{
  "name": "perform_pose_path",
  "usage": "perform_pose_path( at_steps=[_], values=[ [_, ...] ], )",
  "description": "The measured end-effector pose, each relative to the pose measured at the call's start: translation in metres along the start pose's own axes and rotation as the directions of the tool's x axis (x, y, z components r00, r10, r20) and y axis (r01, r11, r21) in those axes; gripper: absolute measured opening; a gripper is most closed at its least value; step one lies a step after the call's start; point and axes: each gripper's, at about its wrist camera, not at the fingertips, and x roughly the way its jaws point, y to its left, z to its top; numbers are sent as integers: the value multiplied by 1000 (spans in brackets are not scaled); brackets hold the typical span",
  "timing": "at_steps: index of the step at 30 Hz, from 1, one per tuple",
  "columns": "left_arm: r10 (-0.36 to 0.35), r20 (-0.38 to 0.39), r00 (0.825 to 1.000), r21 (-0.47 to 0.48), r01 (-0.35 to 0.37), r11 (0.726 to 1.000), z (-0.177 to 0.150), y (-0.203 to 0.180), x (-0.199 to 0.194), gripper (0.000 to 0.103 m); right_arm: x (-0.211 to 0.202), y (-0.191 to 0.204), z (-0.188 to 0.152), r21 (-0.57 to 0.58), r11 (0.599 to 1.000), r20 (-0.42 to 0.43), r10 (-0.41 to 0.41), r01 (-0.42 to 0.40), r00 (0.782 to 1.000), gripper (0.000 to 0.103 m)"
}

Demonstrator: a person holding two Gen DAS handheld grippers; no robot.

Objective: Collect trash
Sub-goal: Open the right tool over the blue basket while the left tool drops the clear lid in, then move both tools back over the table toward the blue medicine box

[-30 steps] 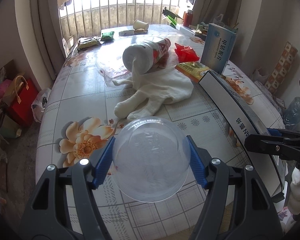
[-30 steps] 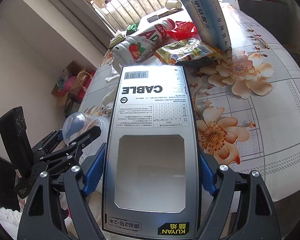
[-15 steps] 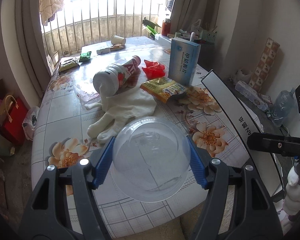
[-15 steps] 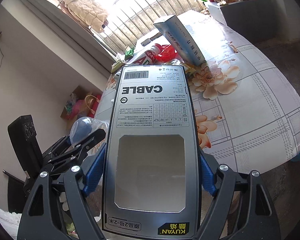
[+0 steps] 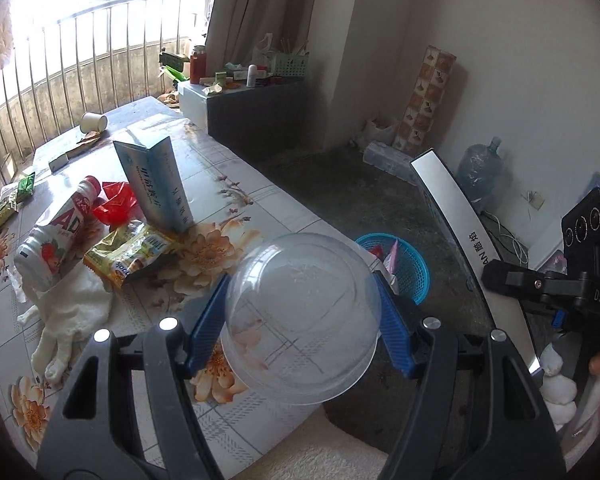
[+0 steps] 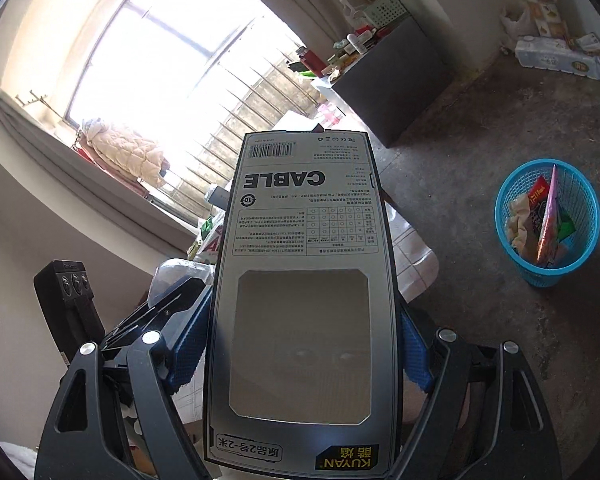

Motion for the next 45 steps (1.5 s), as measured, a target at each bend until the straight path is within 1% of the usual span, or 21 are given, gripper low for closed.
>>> perform_pose_path(
  at_steps=[3,6,8,12,14,17,18,19,21,24,25,26,27,29,31,32,33,36,39,43,45],
  values=[
    [-101,-49,994,21,103,994,22,-30,32,65,-28,-46,9,111,993,77,-37,29,996,79],
    [-180,-126,976,27,184,983,41,-60,74,65,-48,-97,13,245,969,128,-67,34,990,79],
    [-219,-197,956,14,226,974,50,-80,109,66,-53,-130,15,328,944,146,-78,26,986,79],
    [-271,-340,901,-35,276,960,60,-113,182,66,-44,-192,16,485,875,157,-74,-11,985,79],
    [-259,-393,882,-35,267,963,61,-130,216,66,-31,-224,18,552,833,155,-62,-34,986,79],
    [-198,-442,875,20,231,973,60,-153,261,66,-8,-266,22,634,771,144,-35,-65,989,79],
    [-190,-458,869,27,227,973,59,-161,275,66,0,-280,24,658,749,143,-23,-78,989,79],
    [-188,-473,861,27,228,973,60,-167,289,66,9,-293,27,677,730,143,-5,-94,990,79],
    [-182,-499,847,16,219,976,62,-177,315,66,26,-317,33,727,676,148,14,-119,989,79],
    [-171,-529,831,-8,196,981,65,-186,355,67,58,-353,45,770,612,178,66,-181,982,80],
    [-158,-537,828,-9,182,983,66,-188,368,75,68,-366,47,792,585,182,51,-177,982,81],
    [-155,-539,828,-15,174,985,66,-190,380,79,77,-380,48,807,563,187,42,-177,982,83],
    [-156,-538,828,-27,168,985,66,-190,390,80,88,-395,47,821,544,184,33,-172,982,87],
    [-154,-550,821,-51,151,987,65,-190,407,80,103,-423,38,872,462,181,4,-163,983,87],
    [-177,-553,814,-88,155,984,64,-185,409,80,114,-441,24,905,390,183,7,-171,983,87],
    [-188,-549,814,-93,164,982,64,-184,408,80,115,-445,19,913,373,181,-10,-164,983,87],
    [-197,-541,818,-86,179,980,64,-184,404,80,115,-447,15,914,372,184,-20,-163,983,87],
    [-198,-507,839,-45,203,978,68,-184,387,80,110,-442,5,907,393,179,-32,-153,983,87],
    [-221,-472,853,-46,226,973,75,-178,362,80,97,-431,-6,899,413,176,-45,-143,983,87],
    [-260,-406,876,-49,263,964,84,-164,312,80,69,-410,-19,879,457,186,-61,-139,981,87],
    [-271,-359,893,-41,275,960,86,-155,282,80,54,-396,-24,864,484,192,-61,-139,980,87]
  ],
)
